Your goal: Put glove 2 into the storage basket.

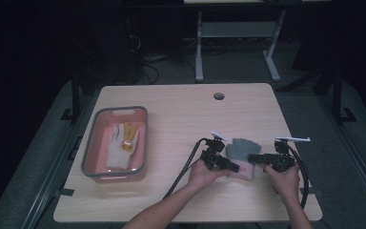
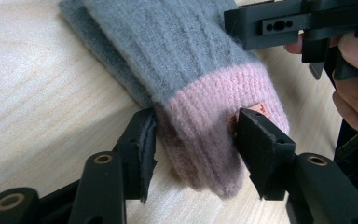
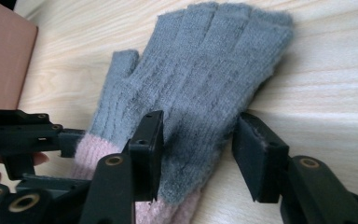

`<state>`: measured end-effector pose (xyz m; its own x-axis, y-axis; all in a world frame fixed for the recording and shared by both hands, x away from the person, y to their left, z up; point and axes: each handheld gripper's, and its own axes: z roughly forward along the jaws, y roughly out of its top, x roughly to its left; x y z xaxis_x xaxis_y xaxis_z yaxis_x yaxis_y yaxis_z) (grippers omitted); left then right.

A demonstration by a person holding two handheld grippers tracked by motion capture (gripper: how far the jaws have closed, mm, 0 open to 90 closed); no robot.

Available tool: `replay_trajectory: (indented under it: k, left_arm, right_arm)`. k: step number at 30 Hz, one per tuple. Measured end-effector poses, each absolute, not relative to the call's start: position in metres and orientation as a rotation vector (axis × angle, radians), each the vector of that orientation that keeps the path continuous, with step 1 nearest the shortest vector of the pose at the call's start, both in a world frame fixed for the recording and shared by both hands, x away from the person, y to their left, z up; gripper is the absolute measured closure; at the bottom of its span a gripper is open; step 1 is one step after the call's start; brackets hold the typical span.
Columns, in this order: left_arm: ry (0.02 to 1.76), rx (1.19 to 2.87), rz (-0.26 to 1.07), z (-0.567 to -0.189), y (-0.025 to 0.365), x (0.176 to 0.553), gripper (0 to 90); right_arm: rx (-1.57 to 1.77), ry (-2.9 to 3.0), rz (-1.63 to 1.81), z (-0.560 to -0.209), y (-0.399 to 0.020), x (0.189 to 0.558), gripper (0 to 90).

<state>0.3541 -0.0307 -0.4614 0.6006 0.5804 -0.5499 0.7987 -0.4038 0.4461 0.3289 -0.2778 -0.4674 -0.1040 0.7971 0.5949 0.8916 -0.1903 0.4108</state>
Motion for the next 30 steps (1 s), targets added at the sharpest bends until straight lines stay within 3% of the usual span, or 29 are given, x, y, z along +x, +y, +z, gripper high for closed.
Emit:
replay_trajectory:
  k: [13,20,30]
  left_arm:
    - [1.135,2.054,-0.537,-0.468,-0.027,0.364,58.6]
    - [1.139,2.001,-0.593,-0.471,-0.022,0.368,64.9]
    - [1.12,1.973,-0.622,-0.468,-0.012,0.369,66.3]
  right_arm:
    - [-1.991,-1.852,-1.21,-0.476,-0.274,0.334,76.0]
    - [-1.976,-1.818,-1.256,-0.475,-0.277,0.332,78.4]
    - [-1.948,-1.793,-1.301,-0.468,-0.275,0.33,78.8]
